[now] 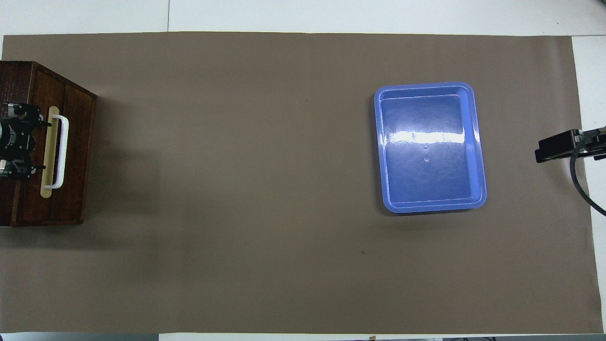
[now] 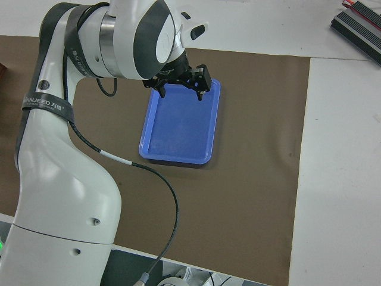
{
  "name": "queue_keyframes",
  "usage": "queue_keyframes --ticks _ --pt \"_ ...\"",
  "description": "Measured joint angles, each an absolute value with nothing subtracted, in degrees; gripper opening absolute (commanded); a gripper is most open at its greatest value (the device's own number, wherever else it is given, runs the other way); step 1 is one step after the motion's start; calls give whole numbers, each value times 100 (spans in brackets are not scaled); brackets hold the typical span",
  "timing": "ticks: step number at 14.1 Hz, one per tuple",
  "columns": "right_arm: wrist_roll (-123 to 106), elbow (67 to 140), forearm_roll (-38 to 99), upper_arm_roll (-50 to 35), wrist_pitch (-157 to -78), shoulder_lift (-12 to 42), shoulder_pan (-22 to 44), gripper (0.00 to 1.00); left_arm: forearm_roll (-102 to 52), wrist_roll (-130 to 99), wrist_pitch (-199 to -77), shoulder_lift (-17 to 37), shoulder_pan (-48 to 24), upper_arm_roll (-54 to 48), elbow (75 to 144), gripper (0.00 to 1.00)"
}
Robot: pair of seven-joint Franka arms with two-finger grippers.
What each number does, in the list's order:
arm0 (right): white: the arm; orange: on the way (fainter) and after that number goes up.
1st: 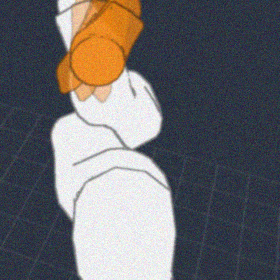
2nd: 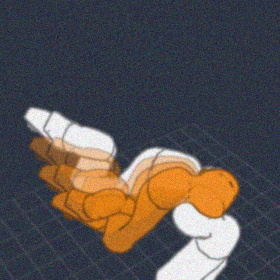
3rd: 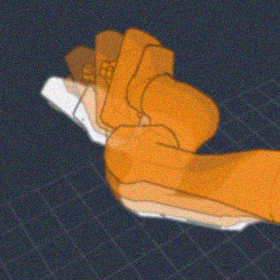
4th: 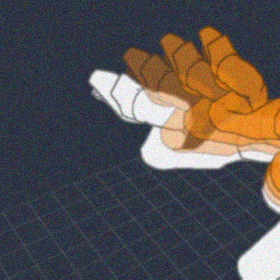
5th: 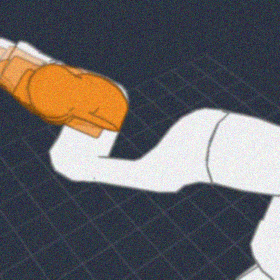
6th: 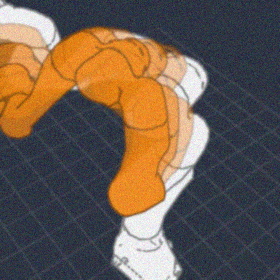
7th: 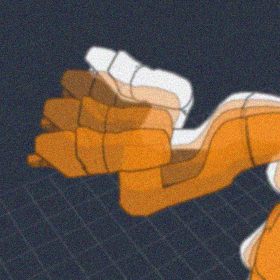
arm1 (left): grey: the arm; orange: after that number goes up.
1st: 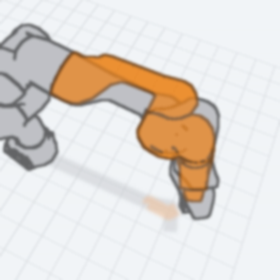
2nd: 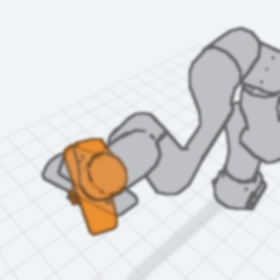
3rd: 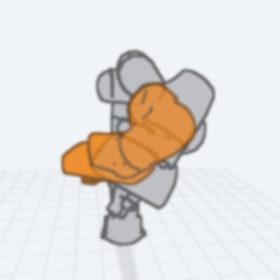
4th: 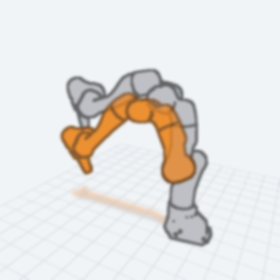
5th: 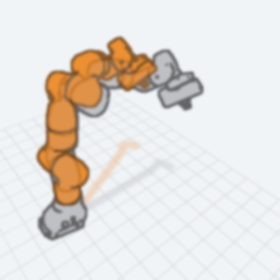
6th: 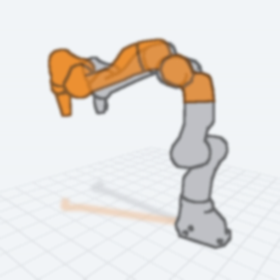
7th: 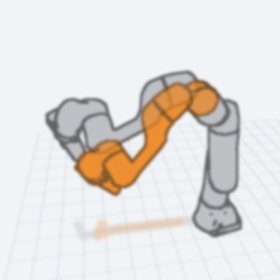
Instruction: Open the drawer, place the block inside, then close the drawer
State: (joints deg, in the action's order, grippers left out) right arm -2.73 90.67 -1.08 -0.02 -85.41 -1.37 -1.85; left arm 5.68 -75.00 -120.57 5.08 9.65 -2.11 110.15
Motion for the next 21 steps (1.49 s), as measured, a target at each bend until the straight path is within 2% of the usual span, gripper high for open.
queue_keyframes --ticks 3,7,12,17,21 --pt "-273 9067 -108 -2 -8541 -137 -185 100 586 -7341 -11974 523 955 -256 10764 100" --pt "-286 9067 -108 -24 -8541 -137 -171 100 550 -5947 -11153 357 651 -391 10348 100" --pt "-319 9067 -108 -33 -8541 -139 -163 100 292 -3659 -9929 24 15 -439 10286 100" --pt "-319 9067 -108 -33 -8541 -139 -163 100 238 -2425 -9090 -78 -129 -449 9928 100" --pt "-319 9067 -108 -33 -8541 -139 -163 100 221 -1825 -8813 -273 -202 -451 9911 100"
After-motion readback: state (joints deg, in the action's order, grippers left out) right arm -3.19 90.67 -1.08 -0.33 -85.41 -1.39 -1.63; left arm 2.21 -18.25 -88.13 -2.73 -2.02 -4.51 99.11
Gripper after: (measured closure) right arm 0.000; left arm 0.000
